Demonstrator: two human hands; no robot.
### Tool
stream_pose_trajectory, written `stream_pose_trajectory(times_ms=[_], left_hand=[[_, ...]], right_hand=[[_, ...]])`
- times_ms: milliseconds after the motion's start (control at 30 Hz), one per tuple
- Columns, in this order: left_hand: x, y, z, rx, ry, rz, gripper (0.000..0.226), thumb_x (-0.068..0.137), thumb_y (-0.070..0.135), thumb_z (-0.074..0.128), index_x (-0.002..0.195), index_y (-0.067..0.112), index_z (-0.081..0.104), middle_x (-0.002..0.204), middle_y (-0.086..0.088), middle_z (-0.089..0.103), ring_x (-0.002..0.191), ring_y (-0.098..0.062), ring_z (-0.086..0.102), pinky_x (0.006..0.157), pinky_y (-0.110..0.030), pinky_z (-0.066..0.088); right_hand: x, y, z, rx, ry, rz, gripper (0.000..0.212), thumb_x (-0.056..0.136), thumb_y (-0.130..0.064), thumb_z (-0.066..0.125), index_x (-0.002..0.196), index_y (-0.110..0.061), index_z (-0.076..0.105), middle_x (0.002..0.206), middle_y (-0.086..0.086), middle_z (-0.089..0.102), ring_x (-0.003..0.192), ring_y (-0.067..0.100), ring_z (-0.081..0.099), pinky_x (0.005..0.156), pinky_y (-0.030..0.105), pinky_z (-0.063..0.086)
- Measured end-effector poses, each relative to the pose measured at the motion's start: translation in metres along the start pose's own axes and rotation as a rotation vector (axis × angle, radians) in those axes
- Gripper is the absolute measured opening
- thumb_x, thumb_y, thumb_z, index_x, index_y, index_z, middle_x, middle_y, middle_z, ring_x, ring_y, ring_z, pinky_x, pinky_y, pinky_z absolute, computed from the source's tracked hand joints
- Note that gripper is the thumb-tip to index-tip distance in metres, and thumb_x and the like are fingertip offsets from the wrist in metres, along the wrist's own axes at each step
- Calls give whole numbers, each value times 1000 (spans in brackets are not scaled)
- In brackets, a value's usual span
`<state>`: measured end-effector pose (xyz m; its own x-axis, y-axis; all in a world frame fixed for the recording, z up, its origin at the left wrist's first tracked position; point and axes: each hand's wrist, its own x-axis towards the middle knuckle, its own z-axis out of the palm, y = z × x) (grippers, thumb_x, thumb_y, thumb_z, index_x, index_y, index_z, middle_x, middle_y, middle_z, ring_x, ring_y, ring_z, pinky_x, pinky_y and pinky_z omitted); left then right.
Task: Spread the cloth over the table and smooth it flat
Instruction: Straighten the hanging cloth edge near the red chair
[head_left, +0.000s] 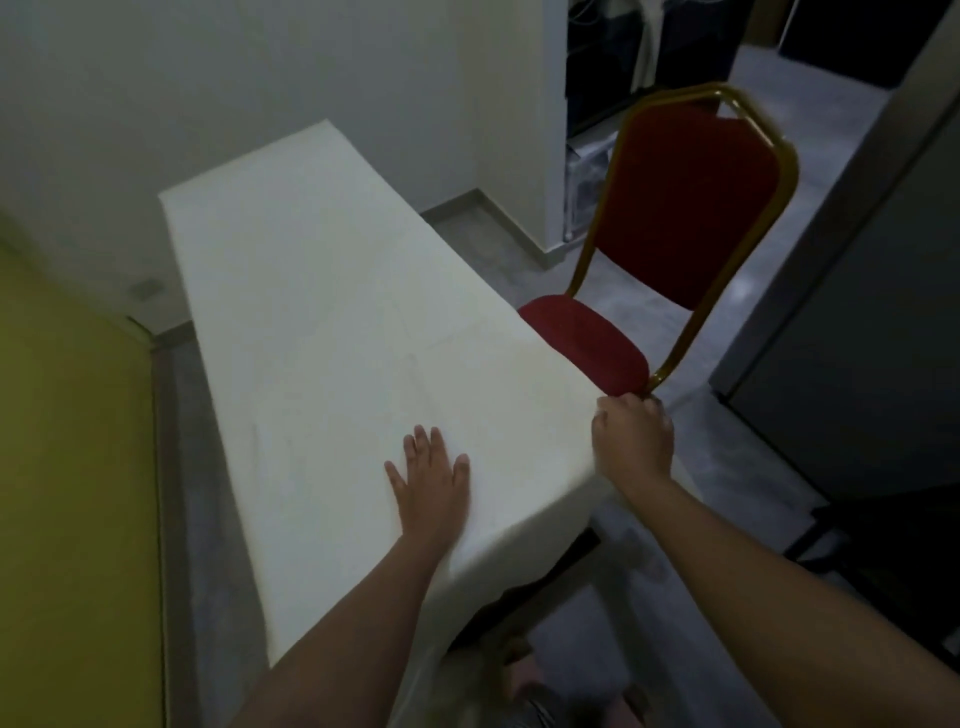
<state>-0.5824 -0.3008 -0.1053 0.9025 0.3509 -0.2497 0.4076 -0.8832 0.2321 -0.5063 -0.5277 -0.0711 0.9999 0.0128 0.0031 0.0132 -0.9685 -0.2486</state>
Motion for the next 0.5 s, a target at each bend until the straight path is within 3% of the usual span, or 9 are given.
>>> stream_pose_trajectory(times_ms=[67,167,267,400,500], left_hand=[[8,10,3,10,-4,-7,62,102,42,16,153,14,-4,161,-5,-10,147,-19,-13,117,-50,-12],[26,29,5,23,0,3,62,102,44,14,153,13,-6,161,-5,-12,147,-19,-14,116,-49,-13],[43,52,7,73,4,30,63,102,46,12,153,14,-7,160,-5,-13,147,-20,-14,114,-46,-15],[61,83,8,60,-17,49,65,101,48,12,152,15,-9,160,-4,-15,147,-20,-16,115,-47,-15],[78,111,7,47,-21,49,67,100,51,12,152,15,-9,160,-4,-15,147,-19,-16,117,-50,-12]], right_hand=[[10,-2,8,32,-46,-69,34,96,-30,40,123,-17,55,123,6,59,112,26,51,95,43,38],[17,-6,21,71,-156,-131,52,99,-38,34,146,-14,31,151,5,35,134,24,35,109,42,29],[25,-3,24,105,-163,-113,53,100,-38,31,148,-15,26,154,3,30,132,23,39,103,41,36],[52,10,26,321,-301,-25,44,98,-34,29,140,-24,37,135,7,54,113,26,53,92,45,47],[71,17,27,301,-376,-115,50,100,-36,26,148,-18,27,153,6,33,134,26,37,107,43,36]])
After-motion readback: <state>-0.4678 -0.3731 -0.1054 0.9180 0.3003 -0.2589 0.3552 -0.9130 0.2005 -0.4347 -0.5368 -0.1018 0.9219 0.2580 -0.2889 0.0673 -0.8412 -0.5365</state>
